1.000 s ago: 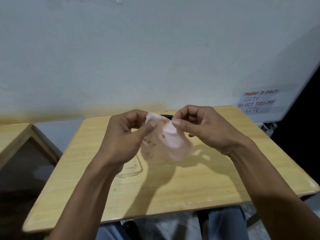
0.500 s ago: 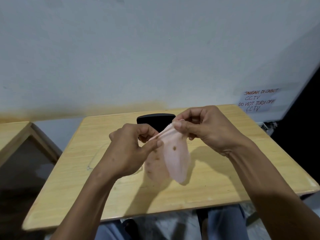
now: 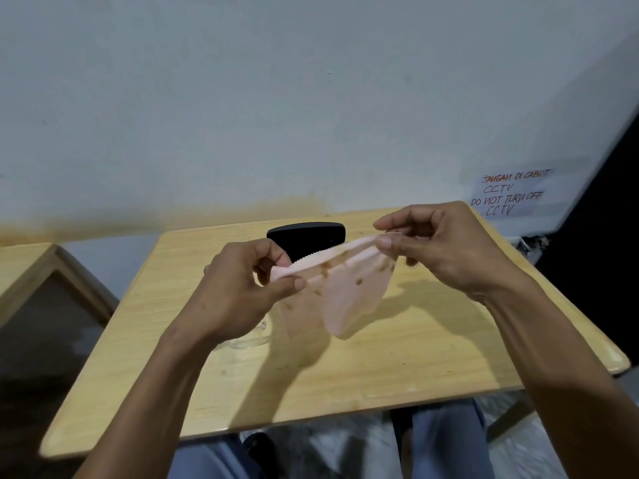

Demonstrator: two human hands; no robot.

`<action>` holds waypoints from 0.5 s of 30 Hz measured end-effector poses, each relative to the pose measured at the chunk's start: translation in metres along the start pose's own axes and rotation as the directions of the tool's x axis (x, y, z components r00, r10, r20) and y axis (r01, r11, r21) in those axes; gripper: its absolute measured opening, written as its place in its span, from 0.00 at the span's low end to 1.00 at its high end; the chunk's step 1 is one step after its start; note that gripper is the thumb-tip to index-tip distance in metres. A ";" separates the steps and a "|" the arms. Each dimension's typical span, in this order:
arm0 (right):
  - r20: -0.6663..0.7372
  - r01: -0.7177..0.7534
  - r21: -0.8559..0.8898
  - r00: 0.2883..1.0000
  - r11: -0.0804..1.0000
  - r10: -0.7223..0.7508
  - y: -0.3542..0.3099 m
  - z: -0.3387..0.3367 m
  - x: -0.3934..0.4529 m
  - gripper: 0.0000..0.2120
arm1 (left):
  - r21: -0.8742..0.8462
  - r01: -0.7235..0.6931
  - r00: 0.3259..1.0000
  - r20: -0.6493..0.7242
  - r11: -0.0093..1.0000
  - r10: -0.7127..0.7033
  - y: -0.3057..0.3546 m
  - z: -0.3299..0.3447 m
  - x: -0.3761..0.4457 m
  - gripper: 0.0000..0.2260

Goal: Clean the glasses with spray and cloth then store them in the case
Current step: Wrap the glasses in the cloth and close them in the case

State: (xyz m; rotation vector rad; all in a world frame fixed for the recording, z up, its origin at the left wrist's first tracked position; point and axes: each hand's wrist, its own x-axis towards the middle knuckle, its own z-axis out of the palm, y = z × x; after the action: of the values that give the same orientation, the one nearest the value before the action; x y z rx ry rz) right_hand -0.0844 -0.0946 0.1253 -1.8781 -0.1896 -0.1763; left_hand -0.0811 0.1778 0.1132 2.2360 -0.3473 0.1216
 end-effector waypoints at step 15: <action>0.007 0.039 -0.002 0.999 0.999 -0.039 0.010 -0.003 -0.013 0.08 | -0.515 0.093 0.990 0.143 0.852 -0.022 -0.002 0.007 -0.007 0.12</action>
State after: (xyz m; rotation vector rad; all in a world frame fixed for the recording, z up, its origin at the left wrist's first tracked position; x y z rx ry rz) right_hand -0.0949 -0.1013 0.1140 -1.8784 -0.2311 -0.1969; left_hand -0.0877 0.1746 0.1058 1.7122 -0.3359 -0.1423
